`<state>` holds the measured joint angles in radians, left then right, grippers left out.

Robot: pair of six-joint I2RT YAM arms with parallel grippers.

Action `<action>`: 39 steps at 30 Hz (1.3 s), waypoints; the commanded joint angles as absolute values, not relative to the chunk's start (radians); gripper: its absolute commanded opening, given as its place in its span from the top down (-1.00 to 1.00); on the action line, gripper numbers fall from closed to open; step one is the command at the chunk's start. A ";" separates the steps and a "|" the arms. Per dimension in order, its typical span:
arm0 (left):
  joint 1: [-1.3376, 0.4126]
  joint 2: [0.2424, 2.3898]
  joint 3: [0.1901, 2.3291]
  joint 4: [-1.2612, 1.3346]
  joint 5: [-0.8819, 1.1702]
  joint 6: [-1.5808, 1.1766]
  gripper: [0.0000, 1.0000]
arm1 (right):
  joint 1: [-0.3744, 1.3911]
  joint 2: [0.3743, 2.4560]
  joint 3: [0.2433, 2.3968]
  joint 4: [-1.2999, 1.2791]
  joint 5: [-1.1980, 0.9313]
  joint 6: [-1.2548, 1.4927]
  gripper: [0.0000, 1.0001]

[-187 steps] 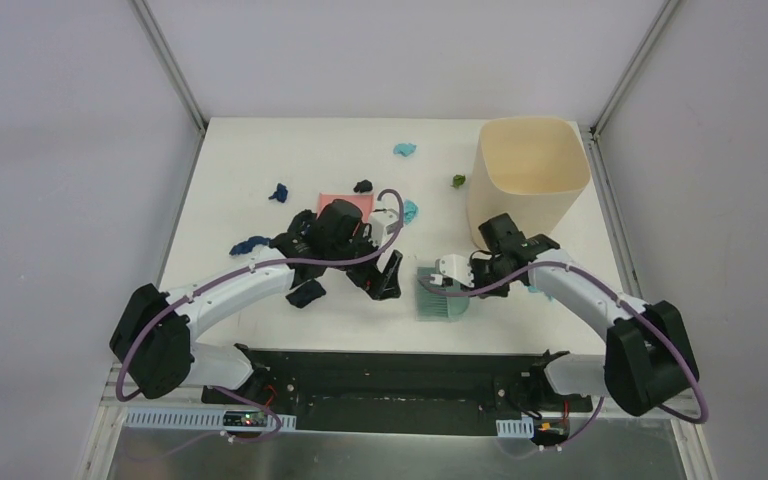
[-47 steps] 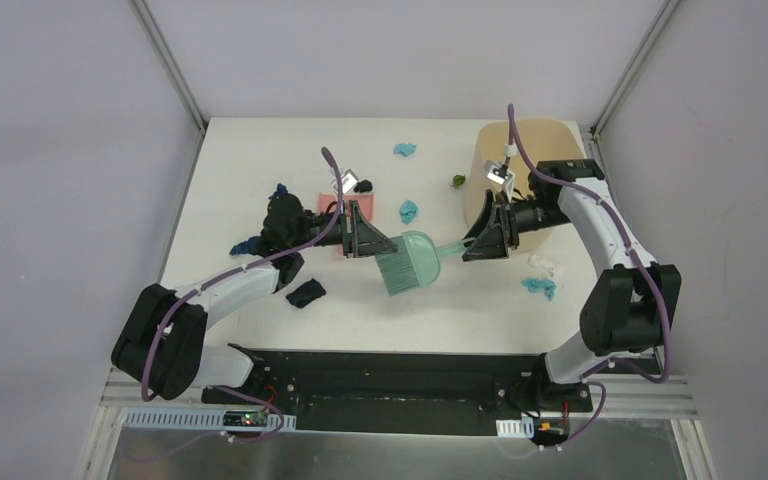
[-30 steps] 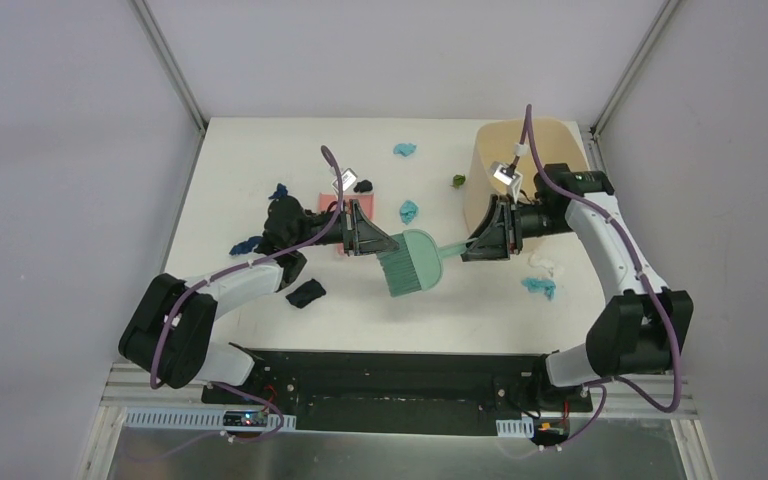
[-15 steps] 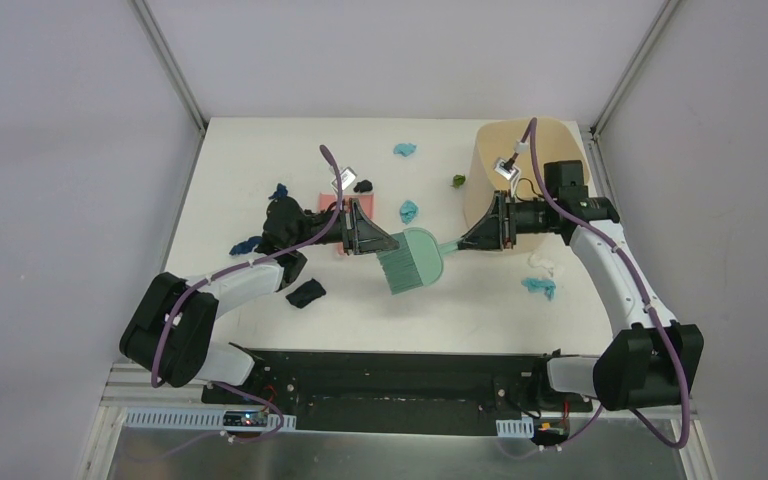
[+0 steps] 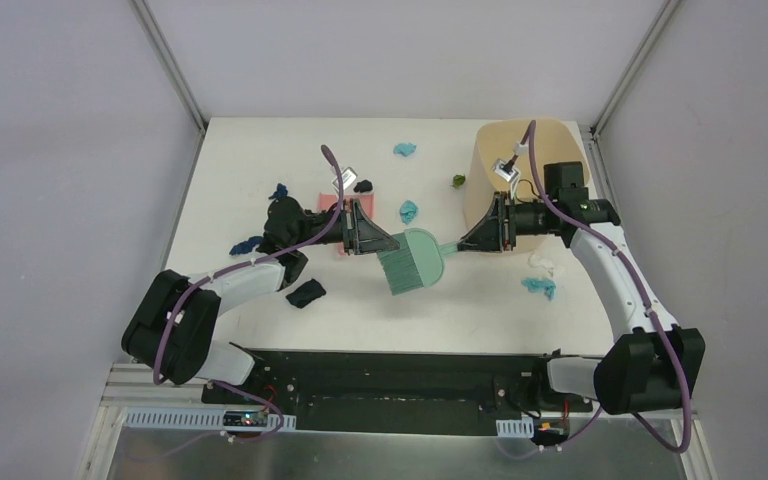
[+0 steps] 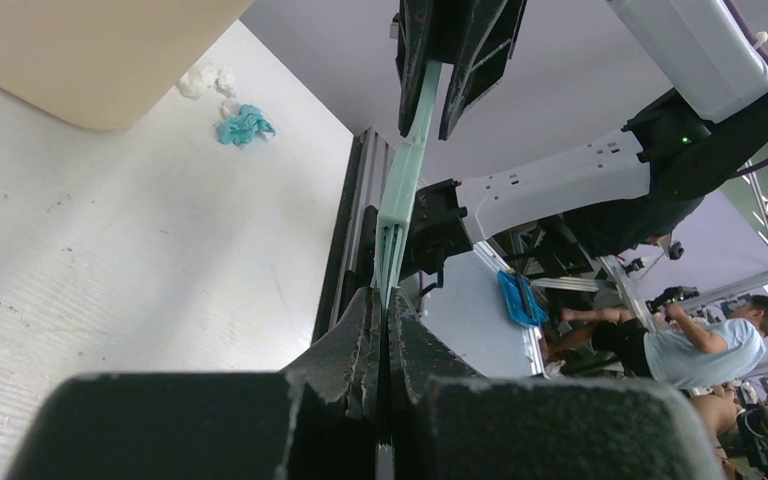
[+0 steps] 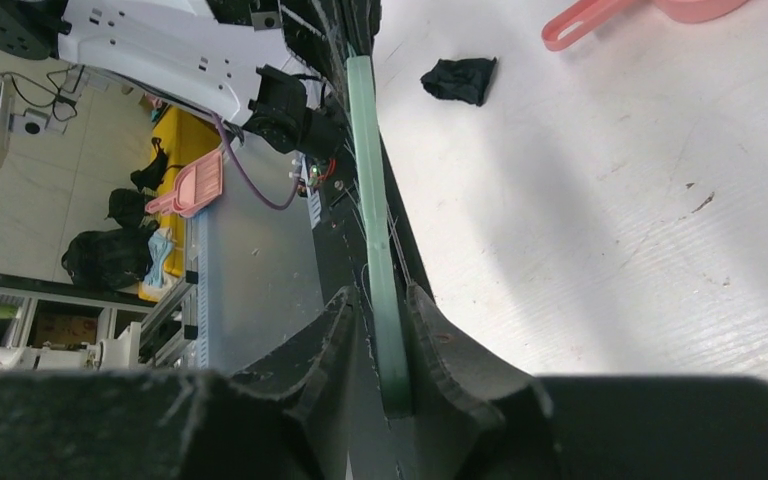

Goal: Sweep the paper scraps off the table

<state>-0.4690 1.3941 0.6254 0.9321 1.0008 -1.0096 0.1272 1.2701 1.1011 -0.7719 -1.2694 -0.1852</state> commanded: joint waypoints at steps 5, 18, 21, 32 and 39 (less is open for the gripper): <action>-0.457 1.409 0.632 1.004 1.021 -1.023 1.00 | 0.150 1.234 1.130 -0.894 -1.251 -0.348 0.63; -0.457 1.411 0.635 1.002 1.031 -1.024 1.00 | 0.150 1.228 1.131 -0.827 -1.243 -0.281 0.47; -0.457 1.411 0.636 1.001 1.033 -1.024 1.00 | 0.150 1.227 1.129 -0.825 -1.242 -0.282 0.48; -0.457 1.415 0.638 0.992 1.037 -1.023 1.00 | 0.150 1.210 1.105 -0.795 -1.238 -0.279 0.74; -0.457 1.372 0.662 0.759 0.993 -0.896 0.40 | 0.139 1.170 1.098 -0.813 -1.147 -0.295 1.00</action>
<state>-0.4690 1.4139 0.6266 0.9157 1.0214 -1.0080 0.1474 1.2289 1.0985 -0.8341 -1.2255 -0.2749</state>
